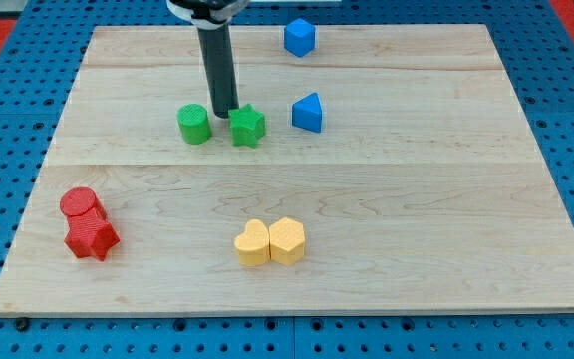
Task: Move the green star towards the left of the blue triangle
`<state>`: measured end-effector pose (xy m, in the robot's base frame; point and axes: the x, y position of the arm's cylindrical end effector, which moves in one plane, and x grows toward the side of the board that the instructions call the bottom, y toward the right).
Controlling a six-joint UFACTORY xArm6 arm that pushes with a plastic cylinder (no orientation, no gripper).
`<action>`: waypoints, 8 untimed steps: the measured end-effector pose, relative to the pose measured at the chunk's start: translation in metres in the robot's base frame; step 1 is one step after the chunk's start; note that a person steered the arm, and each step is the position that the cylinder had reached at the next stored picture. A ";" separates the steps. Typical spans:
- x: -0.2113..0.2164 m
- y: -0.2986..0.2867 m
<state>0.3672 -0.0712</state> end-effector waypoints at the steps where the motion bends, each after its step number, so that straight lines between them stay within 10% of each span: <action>1: 0.027 -0.019; 3: 0.030 -0.083; 5: 0.096 0.008; 8: 0.033 0.008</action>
